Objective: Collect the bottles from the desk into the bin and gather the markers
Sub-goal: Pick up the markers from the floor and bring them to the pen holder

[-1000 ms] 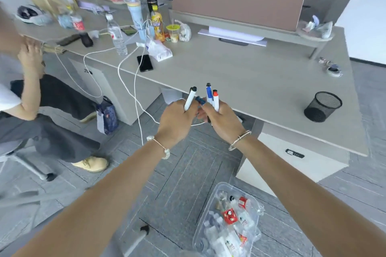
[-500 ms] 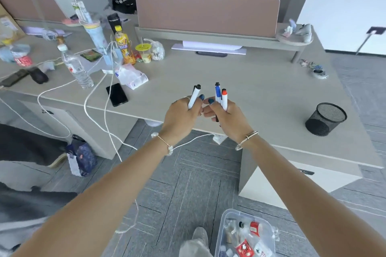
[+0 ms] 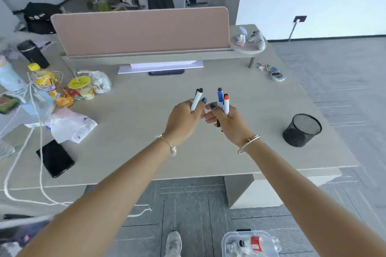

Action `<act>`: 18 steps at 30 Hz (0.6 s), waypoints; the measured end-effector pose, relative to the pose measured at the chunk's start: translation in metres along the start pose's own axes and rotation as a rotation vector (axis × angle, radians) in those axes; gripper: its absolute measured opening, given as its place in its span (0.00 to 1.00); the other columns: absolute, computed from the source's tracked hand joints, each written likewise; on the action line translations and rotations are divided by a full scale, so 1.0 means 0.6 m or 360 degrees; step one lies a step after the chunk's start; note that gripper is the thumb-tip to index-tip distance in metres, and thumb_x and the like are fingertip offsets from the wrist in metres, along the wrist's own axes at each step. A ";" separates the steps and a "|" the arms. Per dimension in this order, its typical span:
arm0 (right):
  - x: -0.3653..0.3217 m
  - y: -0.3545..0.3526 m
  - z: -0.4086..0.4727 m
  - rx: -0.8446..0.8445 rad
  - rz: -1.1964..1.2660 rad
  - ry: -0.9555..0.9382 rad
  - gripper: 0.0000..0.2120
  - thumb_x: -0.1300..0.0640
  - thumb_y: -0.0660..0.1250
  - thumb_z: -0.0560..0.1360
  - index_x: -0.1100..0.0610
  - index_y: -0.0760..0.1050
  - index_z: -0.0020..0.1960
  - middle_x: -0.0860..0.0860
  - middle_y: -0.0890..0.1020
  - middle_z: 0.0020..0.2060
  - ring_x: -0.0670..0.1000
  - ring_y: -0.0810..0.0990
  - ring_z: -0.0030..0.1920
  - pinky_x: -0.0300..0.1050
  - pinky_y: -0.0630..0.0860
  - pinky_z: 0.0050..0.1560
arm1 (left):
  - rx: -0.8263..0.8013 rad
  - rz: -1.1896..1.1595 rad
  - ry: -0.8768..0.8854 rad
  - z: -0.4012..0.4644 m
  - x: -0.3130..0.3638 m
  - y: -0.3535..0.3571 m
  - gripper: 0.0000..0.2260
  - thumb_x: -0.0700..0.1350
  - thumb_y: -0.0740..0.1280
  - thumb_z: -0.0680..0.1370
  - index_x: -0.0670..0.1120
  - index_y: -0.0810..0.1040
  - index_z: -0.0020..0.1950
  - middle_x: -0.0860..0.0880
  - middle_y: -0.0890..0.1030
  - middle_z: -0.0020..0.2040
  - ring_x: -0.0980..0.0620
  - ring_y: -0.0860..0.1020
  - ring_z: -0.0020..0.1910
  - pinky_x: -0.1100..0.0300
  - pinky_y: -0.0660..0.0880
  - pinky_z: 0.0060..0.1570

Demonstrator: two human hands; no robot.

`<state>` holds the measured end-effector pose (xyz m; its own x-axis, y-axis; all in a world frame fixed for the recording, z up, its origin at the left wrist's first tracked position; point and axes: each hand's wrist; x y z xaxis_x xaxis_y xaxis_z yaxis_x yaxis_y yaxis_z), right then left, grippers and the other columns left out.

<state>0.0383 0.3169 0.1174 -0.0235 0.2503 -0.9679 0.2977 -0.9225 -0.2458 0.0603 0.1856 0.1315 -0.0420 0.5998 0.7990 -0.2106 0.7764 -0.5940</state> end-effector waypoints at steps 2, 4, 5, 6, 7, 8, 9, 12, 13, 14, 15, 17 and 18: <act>0.005 -0.011 0.015 0.0090 -0.0031 0.0022 0.11 0.56 0.54 0.77 0.55 0.75 0.50 0.52 0.82 0.42 0.51 0.81 0.44 0.37 0.69 0.38 | -0.0084 -0.0020 0.0017 0.033 0.006 0.010 0.18 0.51 0.57 0.80 0.41 0.80 0.43 0.49 0.82 0.39 0.50 0.77 0.39 0.65 0.69 0.37; 0.010 -0.024 0.032 0.0189 -0.0022 0.0030 0.11 0.56 0.54 0.78 0.55 0.75 0.51 0.53 0.82 0.43 0.51 0.81 0.44 0.38 0.70 0.38 | -0.0156 -0.0056 0.0051 0.068 0.009 0.021 0.17 0.51 0.58 0.79 0.41 0.80 0.43 0.51 0.81 0.38 0.51 0.77 0.40 0.66 0.69 0.38; 0.015 -0.031 0.040 0.0233 -0.0017 0.0048 0.12 0.56 0.54 0.78 0.56 0.75 0.52 0.54 0.82 0.44 0.51 0.81 0.44 0.38 0.70 0.38 | -0.0195 -0.0054 0.0080 0.084 0.010 0.028 0.17 0.51 0.58 0.79 0.42 0.80 0.43 0.51 0.81 0.38 0.52 0.77 0.39 0.66 0.69 0.38; 0.021 -0.038 0.046 0.0274 -0.0013 0.0076 0.12 0.56 0.54 0.78 0.57 0.75 0.52 0.54 0.82 0.44 0.52 0.81 0.44 0.38 0.70 0.38 | -0.0237 -0.0041 0.0111 0.099 0.010 0.038 0.17 0.51 0.57 0.79 0.42 0.80 0.43 0.51 0.81 0.38 0.53 0.76 0.37 0.66 0.69 0.37; 0.026 -0.045 0.051 0.0315 -0.0009 0.0098 0.13 0.56 0.53 0.78 0.57 0.75 0.53 0.54 0.82 0.45 0.51 0.81 0.44 0.38 0.69 0.38 | -0.0283 -0.0031 0.0143 0.113 0.010 0.049 0.18 0.52 0.57 0.79 0.42 0.80 0.42 0.52 0.81 0.38 0.55 0.76 0.35 0.66 0.69 0.37; 0.032 -0.052 0.056 0.0359 -0.0010 0.0111 0.13 0.56 0.53 0.78 0.58 0.75 0.53 0.54 0.82 0.45 0.51 0.80 0.44 0.37 0.69 0.38 | -0.0329 -0.0025 0.0171 0.125 0.012 0.061 0.18 0.52 0.57 0.79 0.42 0.80 0.42 0.52 0.81 0.37 0.57 0.75 0.34 0.66 0.68 0.36; 0.038 -0.061 0.061 0.0409 -0.0012 0.0121 0.13 0.56 0.53 0.78 0.58 0.75 0.53 0.54 0.82 0.45 0.51 0.81 0.44 0.37 0.70 0.39 | -0.0376 -0.0023 0.0189 0.136 0.016 0.074 0.18 0.52 0.58 0.79 0.42 0.80 0.41 0.53 0.80 0.37 0.58 0.75 0.34 0.66 0.68 0.35; 0.059 -0.093 0.064 0.0555 -0.0010 0.0171 0.13 0.56 0.53 0.78 0.57 0.75 0.53 0.52 0.82 0.45 0.51 0.81 0.46 0.36 0.70 0.38 | -0.0487 -0.0040 0.0221 0.158 0.034 0.119 0.18 0.52 0.58 0.79 0.42 0.79 0.40 0.54 0.79 0.35 0.58 0.74 0.33 0.65 0.68 0.35; 0.066 -0.107 0.064 0.0594 -0.0019 0.0190 0.13 0.56 0.53 0.78 0.57 0.75 0.53 0.51 0.82 0.44 0.50 0.81 0.46 0.33 0.70 0.37 | -0.0495 -0.0053 0.0235 0.163 0.041 0.134 0.18 0.52 0.58 0.79 0.42 0.79 0.39 0.55 0.79 0.34 0.59 0.74 0.33 0.65 0.68 0.35; 0.073 -0.123 0.064 0.0638 -0.0036 0.0208 0.13 0.55 0.53 0.78 0.56 0.75 0.53 0.50 0.82 0.44 0.50 0.80 0.46 0.31 0.70 0.35 | -0.0490 -0.0066 0.0253 0.171 0.047 0.151 0.18 0.52 0.58 0.79 0.42 0.78 0.38 0.55 0.78 0.33 0.58 0.74 0.32 0.64 0.68 0.34; 0.080 -0.142 0.066 0.0689 -0.0056 0.0221 0.13 0.55 0.53 0.79 0.56 0.76 0.53 0.49 0.82 0.44 0.49 0.80 0.46 0.31 0.70 0.34 | -0.0481 -0.0075 0.0268 0.179 0.054 0.167 0.19 0.52 0.57 0.80 0.41 0.78 0.38 0.55 0.78 0.33 0.57 0.74 0.32 0.63 0.68 0.34; 0.093 -0.184 0.070 0.0804 -0.0098 0.0243 0.13 0.54 0.54 0.79 0.55 0.76 0.53 0.48 0.82 0.45 0.50 0.80 0.48 0.36 0.72 0.38 | -0.0487 -0.0094 0.0269 0.201 0.070 0.204 0.20 0.52 0.57 0.80 0.39 0.78 0.38 0.54 0.79 0.34 0.55 0.74 0.31 0.60 0.69 0.34; 0.103 -0.206 0.071 0.0859 -0.0127 0.0260 0.13 0.54 0.54 0.79 0.54 0.76 0.52 0.48 0.82 0.45 0.51 0.80 0.48 0.39 0.74 0.41 | -0.0505 -0.0105 0.0257 0.212 0.080 0.223 0.20 0.52 0.57 0.79 0.39 0.77 0.38 0.53 0.80 0.34 0.54 0.74 0.32 0.59 0.69 0.34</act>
<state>-0.0407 0.4339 0.0857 0.1345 0.3278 -0.9351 -0.2300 -0.9076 -0.3512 -0.0944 0.2940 0.1023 0.1216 0.5497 0.8265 0.1071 0.8205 -0.5615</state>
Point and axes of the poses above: each hand's wrist, its own z-axis towards the middle knuckle, its own y-axis out of the palm, x = y × z
